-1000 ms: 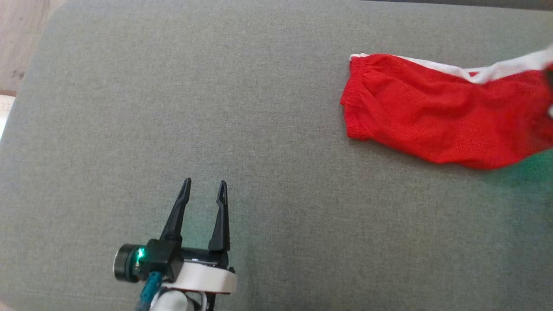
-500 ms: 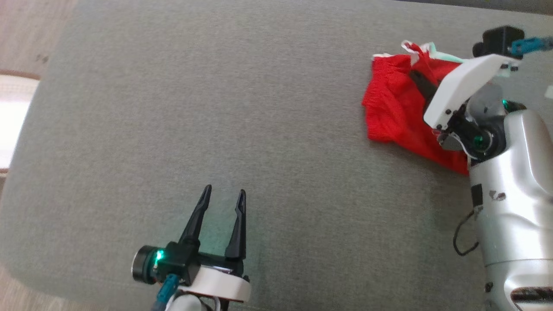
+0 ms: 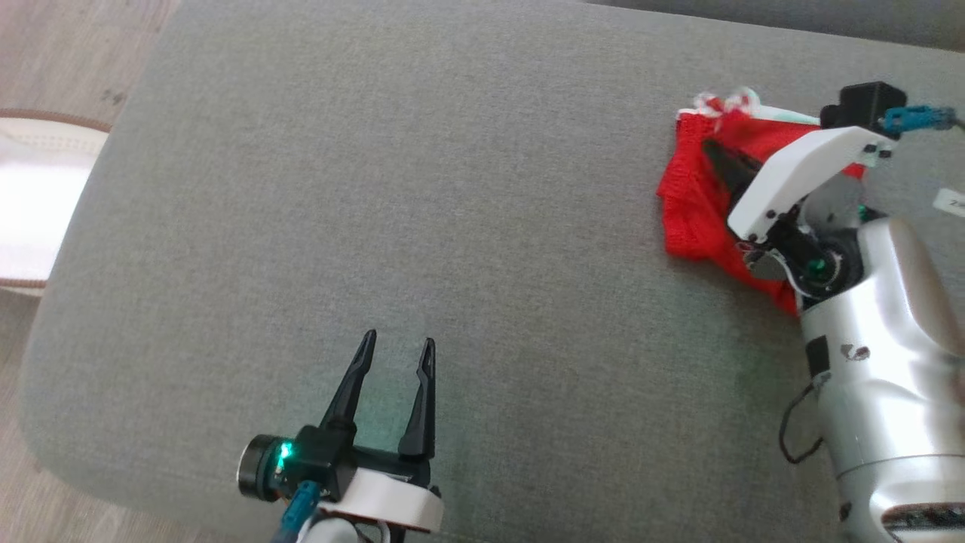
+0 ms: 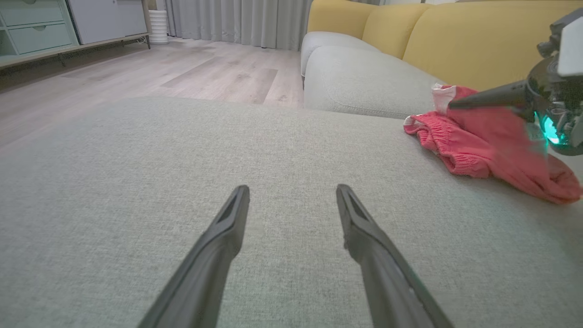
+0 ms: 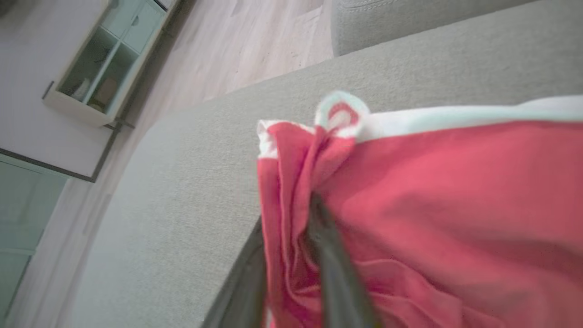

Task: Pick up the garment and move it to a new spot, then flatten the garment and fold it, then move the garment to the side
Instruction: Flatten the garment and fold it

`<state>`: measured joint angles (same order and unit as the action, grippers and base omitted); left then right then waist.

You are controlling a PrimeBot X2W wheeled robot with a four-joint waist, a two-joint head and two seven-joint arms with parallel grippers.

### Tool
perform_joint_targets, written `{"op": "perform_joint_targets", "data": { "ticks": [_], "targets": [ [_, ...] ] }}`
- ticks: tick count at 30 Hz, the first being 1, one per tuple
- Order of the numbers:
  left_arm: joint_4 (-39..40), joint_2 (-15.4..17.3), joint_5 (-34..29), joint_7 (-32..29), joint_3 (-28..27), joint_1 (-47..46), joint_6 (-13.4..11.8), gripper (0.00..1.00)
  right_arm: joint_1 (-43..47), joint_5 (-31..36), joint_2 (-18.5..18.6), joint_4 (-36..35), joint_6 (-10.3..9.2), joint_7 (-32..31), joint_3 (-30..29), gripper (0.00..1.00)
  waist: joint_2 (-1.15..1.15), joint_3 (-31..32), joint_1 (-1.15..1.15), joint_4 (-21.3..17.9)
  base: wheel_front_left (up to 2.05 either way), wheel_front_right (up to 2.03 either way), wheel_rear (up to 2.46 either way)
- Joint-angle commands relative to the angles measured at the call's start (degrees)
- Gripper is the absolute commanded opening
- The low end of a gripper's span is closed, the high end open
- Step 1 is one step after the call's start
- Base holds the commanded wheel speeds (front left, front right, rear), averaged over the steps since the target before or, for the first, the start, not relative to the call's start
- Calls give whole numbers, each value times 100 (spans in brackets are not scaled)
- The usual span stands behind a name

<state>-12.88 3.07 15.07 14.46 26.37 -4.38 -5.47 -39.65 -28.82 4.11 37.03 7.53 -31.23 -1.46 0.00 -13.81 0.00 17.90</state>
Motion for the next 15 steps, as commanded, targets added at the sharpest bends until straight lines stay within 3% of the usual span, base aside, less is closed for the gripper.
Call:
{"op": "perform_joint_targets", "data": {
  "ticks": [1, 9, 13, 15],
  "targets": [
    [129, -17, 17, 53, -160, -63, 10, 100, -260, -210, -122, -176, -4, 121, 217, 100, 0, 25, 0, -66, 0, 0, 0],
    [116, -18, -80, 53, -339, 4, -4, 100, -47, -1190, -123, -550, -4, 644, 901, 100, 0, 204, 0, -489, 0, 0, 0],
    [173, -19, -153, 53, -516, 89, -6, 100, 286, -775, -71, -1274, -4, 1038, 1030, 100, 0, 285, 0, -797, 0, 0, 0],
    [211, -13, -197, 53, -623, 129, 1, 100, 525, -341, 176, -1690, -4, 1343, 1080, 100, 0, 329, 0, -939, 0, 0, 0]
  ]
}}
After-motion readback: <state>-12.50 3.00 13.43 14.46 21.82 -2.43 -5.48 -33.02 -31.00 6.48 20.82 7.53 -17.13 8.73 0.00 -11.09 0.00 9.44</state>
